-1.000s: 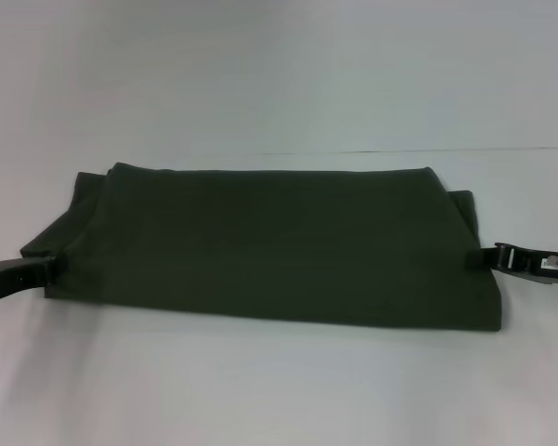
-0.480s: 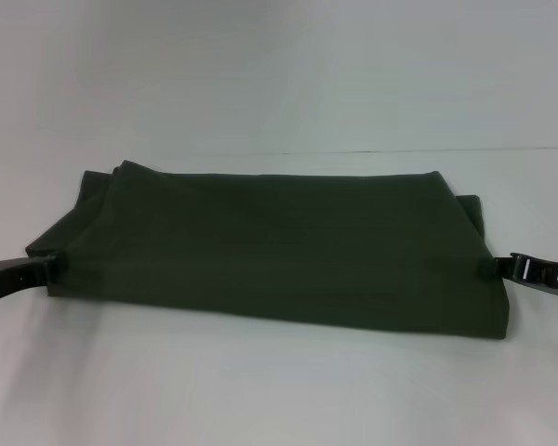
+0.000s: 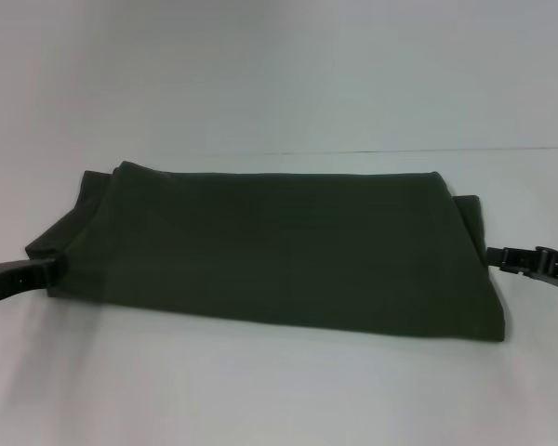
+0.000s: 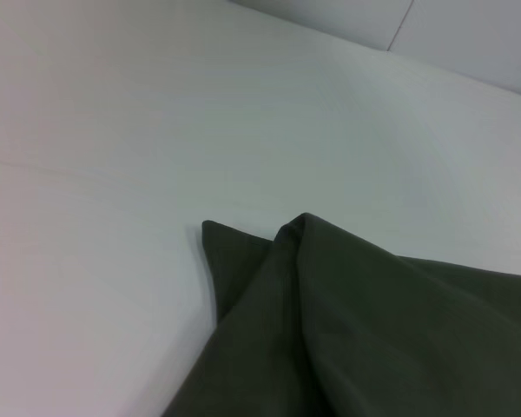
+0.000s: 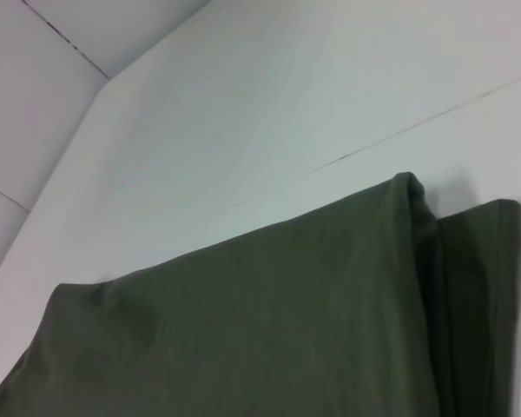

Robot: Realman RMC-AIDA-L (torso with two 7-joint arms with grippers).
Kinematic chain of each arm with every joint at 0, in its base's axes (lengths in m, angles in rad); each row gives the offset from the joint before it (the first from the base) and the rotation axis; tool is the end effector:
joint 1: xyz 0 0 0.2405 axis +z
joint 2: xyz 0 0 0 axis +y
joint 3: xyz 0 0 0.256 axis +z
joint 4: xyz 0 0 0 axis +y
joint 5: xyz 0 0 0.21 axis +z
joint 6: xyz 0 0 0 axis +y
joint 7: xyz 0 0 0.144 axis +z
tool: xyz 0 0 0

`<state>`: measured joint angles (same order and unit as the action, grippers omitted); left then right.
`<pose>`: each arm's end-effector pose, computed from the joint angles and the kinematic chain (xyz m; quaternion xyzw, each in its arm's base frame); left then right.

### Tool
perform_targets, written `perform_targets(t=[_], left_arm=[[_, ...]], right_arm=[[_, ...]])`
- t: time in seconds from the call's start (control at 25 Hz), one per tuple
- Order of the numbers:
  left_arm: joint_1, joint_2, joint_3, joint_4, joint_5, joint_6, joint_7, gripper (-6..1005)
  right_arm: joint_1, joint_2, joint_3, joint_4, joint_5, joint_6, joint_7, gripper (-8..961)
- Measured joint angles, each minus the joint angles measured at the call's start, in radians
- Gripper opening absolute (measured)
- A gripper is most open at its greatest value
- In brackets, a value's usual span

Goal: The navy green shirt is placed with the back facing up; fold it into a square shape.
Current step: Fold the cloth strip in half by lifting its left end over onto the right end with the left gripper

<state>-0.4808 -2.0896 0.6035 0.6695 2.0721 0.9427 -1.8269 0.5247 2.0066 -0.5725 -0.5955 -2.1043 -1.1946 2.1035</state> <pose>-0.3512 0.3670 0.0308 -0.7620 -0.4968 -0.1791 0.3746 0.3335 0.3620 0.0372 -0.7353 0.5889 0.2319 0.2424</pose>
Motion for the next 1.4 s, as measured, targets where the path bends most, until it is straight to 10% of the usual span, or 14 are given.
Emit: perform_targets(t=[0.28, 0.68, 1.0, 1.4], left_arm=[[0.013, 0.003, -0.01, 0.012, -0.006, 0.064, -0.011, 33], [0.085, 0.007, -0.027, 0.103, -0.007, 0.081, -0.122, 81], [0.117, 0.074, -0.053, 0.094, 0.0, 0.311, -0.298, 554], [0.072, 0.097, -0.042, -0.005, 0.001, 0.352, -0.42, 823]], right_arm=[[-0.001, -0.007, 0.054, -0.001, 0.0, -0.034, -0.011, 572], [0.028, 0.004, 0.052, 0.008, 0.07, -0.042, -0.063, 669], [0.056, 0.027, 0.037, 0.014, 0.105, -0.091, -0.121, 711], [0.088, 0.021, 0.037, 0.009, 0.11, -0.066, -0.117, 931]])
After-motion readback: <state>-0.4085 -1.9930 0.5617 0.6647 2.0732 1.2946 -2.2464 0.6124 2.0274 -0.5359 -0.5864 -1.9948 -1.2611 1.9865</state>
